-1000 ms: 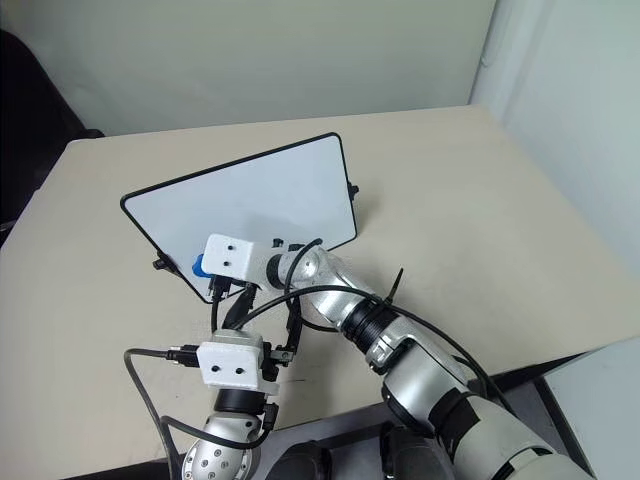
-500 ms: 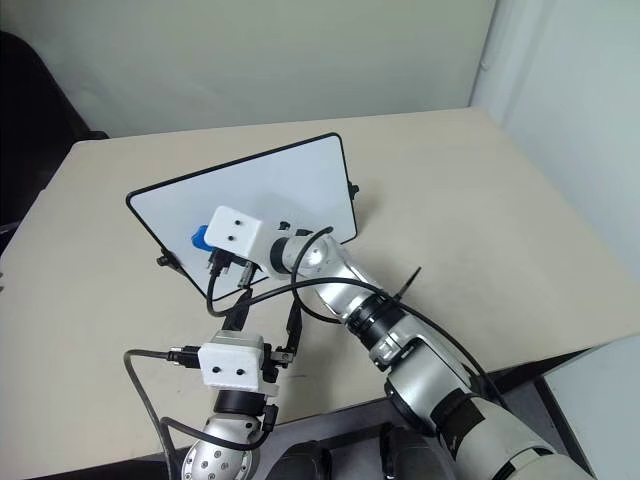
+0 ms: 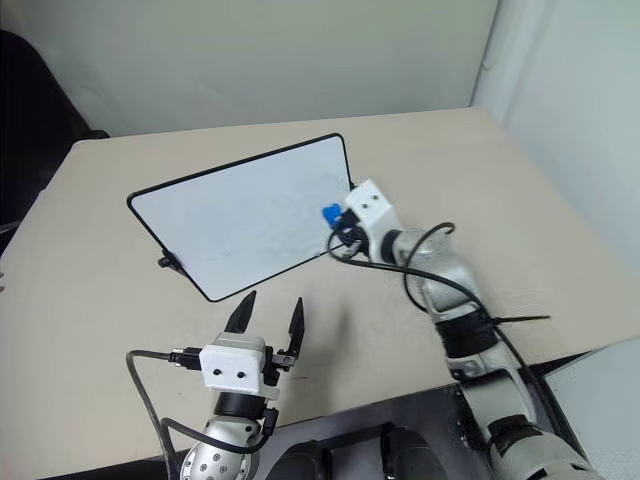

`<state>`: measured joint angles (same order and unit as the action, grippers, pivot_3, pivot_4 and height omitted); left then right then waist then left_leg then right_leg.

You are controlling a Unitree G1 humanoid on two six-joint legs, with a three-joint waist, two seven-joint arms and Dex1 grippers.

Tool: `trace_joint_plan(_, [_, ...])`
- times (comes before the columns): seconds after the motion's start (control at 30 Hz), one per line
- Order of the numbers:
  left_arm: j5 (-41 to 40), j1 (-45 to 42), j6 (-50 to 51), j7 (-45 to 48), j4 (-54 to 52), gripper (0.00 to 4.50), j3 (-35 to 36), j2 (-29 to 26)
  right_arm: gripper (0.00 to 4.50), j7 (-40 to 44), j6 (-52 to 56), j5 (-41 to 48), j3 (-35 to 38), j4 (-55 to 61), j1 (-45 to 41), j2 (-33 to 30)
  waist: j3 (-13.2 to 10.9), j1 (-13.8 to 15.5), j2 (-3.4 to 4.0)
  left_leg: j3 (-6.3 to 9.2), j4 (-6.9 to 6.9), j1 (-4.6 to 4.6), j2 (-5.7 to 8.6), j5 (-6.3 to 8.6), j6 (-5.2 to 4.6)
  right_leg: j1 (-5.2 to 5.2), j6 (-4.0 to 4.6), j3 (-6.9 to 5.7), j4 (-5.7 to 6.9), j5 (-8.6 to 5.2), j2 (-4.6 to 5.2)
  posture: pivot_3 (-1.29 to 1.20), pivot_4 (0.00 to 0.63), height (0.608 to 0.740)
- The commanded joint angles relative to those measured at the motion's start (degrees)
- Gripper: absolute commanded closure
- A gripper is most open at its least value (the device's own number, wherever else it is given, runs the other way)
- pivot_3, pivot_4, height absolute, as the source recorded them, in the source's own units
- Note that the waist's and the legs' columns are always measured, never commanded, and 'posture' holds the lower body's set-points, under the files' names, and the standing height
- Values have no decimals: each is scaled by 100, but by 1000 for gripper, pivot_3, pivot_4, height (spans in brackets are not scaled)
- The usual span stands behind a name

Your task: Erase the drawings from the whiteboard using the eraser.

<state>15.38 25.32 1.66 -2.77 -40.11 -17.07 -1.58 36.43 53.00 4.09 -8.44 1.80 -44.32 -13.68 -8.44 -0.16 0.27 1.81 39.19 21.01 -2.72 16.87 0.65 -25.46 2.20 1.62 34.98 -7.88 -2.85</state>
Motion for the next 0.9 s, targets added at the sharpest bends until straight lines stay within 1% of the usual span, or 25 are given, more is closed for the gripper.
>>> trace_joint_plan(0.03, [1, -55, -67, 18, -72, 1077, -243, 73, 4116, 139, 847, 339, 341, 772, 161, -578, 0, 0, 0, -5, 1, -3, 0, -3, -4, 4, -8, 0, 1, -3, 0, 0, 150, 740])
trace_joint_plan(0.13, [1, -99, -70, 12, -14, 1077, -283, 87, 4116, 225, 1334, 445, 245, 1058, 406, -1188, 0, -2, 0, -26, 4, -11, 0, -7, -13, 14, -20, 8, 0, 2, 0, 0, 150, 740])
trace_joint_plan(0.2, [-8, -145, -75, 3, 53, 1077, -301, 106, 4116, 202, 1433, 337, 6, 1178, 677, -1649, 0, -2, 0, -35, 8, -16, 1, -8, -16, 20, -25, 12, 0, 4, 0, 0, 150, 740])
trace_joint_plan(0.27, [-22, -191, -77, -3, 109, 1077, -308, 119, 4116, 185, 1471, 367, -90, 1241, 872, -1857, -1, -5, 0, -41, 9, -36, 4, -8, -19, 40, -28, 12, -2, 4, 0, 0, 150, 740])
trace_joint_plan(0.33, [-35, -237, -75, -8, 159, 1077, -315, 132, 4116, 207, 1503, 483, -93, 1300, 996, -1929, -1, -42, 0, -48, 7, -63, 6, -4, -24, 63, -31, 16, -4, 3, 0, 0, 150, 740])
trace_joint_plan(0.4, [-51, -282, -75, -12, 206, 1077, -315, 145, 3412, 173, 1480, 519, -96, 1243, 1064, -1937, -2, -60, 0, -52, 0, -78, 10, -3, -26, 74, -34, 18, -7, 1, -2, 0, 150, 740])
trace_joint_plan(0.43, [-64, -308, -76, -12, 232, 1077, -311, 150, 3168, 146, 1438, 528, -82, 1185, 1090, -1918, -3, -61, 0, -54, -1, -83, 16, -3, -27, 79, -35, 17, -7, 0, -7, 0, 150, 740])
trace_joint_plan(0.6, [-114, -404, -84, -4, 320, 1077, -291, 152, 1372, -1, 1080, 591, 105, 1119, 1234, -1847, -3, -56, 0, -50, 2, -89, 19, -5, -29, 94, -38, 18, -15, -2, -14, 0, 150, 740])
trace_joint_plan(0.7, [-143, -446, -89, 0, 356, 1077, -278, 145, 332, -270, -169, 498, 517, 1109, 1572, -1723, -3, -45, 1, -48, 2, -88, 21, -4, -31, 96, -40, 22, -21, -3, -13, 0, 150, 740])
trace_joint_plan(0.77, [-163, -475, -82, 11, 361, 1077, -270, 140, 332, -356, -1452, 665, 1075, 1089, 1875, -1469, -3, -18, 2, -46, -1, -86, 24, 0, -37, 96, -43, 24, -24, -4, -12, 0, 150, 740])
trace_joint_plan(0.8, [-172, -483, -80, 17, 360, 1077, -266, 136, 332, -268, -1778, 827, 1287, 1089, 2003, -1381, -5, -14, 4, -43, -2, -85, 24, 3, -41, 96, -47, 27, -25, -5, -12, 0, 150, 740])
trace_joint_plan(0.83, [-181, -481, -86, 20, 353, 1077, -258, 128, 332, -121, -2010, 1061, 1469, 1171, 2145, -1266, -5, -8, 5, -45, -1, -85, 24, 9, -47, 94, -50, 30, -25, -5, -11, 0, 150, 740])
trace_joint_plan(0.9, [-187, -452, -126, 2, 332, 1077, -232, 112, 332, 172, -2109, 1699, 1732, 1431, 2349, -996, -5, -8, 4, -46, -2, -84, 26, 17, -53, 96, -67, 32, -25, -15, -12, 0, 150, 740])
